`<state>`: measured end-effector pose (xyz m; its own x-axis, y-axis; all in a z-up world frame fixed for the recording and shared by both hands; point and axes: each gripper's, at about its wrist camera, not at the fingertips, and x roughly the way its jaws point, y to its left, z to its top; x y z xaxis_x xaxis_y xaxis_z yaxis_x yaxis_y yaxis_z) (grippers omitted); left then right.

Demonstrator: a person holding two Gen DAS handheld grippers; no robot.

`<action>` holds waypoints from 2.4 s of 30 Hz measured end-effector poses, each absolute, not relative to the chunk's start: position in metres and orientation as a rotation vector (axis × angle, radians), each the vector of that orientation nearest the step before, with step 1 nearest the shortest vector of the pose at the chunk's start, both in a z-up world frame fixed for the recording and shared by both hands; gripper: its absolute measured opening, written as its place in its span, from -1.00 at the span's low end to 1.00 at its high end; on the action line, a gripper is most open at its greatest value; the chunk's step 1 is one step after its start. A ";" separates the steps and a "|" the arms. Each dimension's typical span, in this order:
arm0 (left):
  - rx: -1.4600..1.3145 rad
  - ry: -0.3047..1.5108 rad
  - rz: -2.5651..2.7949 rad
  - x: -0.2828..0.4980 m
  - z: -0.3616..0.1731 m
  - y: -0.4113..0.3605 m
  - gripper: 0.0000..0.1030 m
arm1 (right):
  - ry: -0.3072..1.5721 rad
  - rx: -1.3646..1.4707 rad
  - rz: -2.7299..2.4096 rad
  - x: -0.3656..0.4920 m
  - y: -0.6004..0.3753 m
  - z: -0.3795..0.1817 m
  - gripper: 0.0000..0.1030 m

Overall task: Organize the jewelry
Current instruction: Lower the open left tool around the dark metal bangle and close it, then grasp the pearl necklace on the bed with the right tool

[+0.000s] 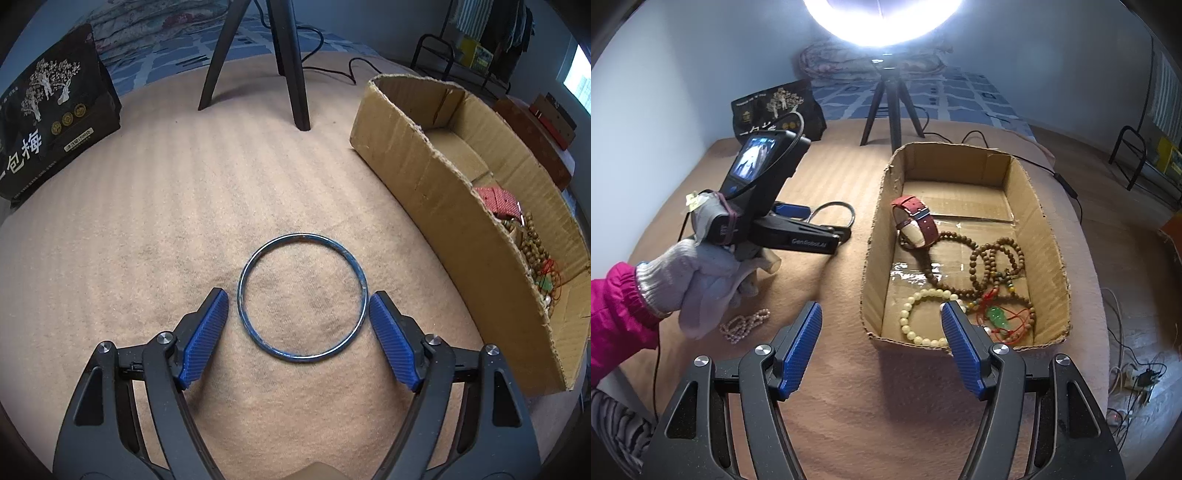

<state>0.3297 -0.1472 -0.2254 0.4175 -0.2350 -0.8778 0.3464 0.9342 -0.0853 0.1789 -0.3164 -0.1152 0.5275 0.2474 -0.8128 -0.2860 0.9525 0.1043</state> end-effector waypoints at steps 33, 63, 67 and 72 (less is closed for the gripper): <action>0.077 1.080 -0.287 0.243 -0.223 -0.015 0.41 | 1.066 -0.240 0.743 0.166 -0.191 -0.163 0.30; 0.050 1.067 -0.276 0.213 -0.221 -0.001 0.41 | 1.101 -0.335 0.702 0.187 -0.159 -0.207 -0.60; 0.044 1.066 -0.276 0.212 -0.220 -0.001 0.40 | 1.096 -0.345 0.692 0.185 -0.159 -0.206 -0.86; 0.032 1.069 -0.278 0.211 -0.218 0.000 0.40 | 1.085 -0.325 0.684 0.183 -0.162 -0.203 -0.88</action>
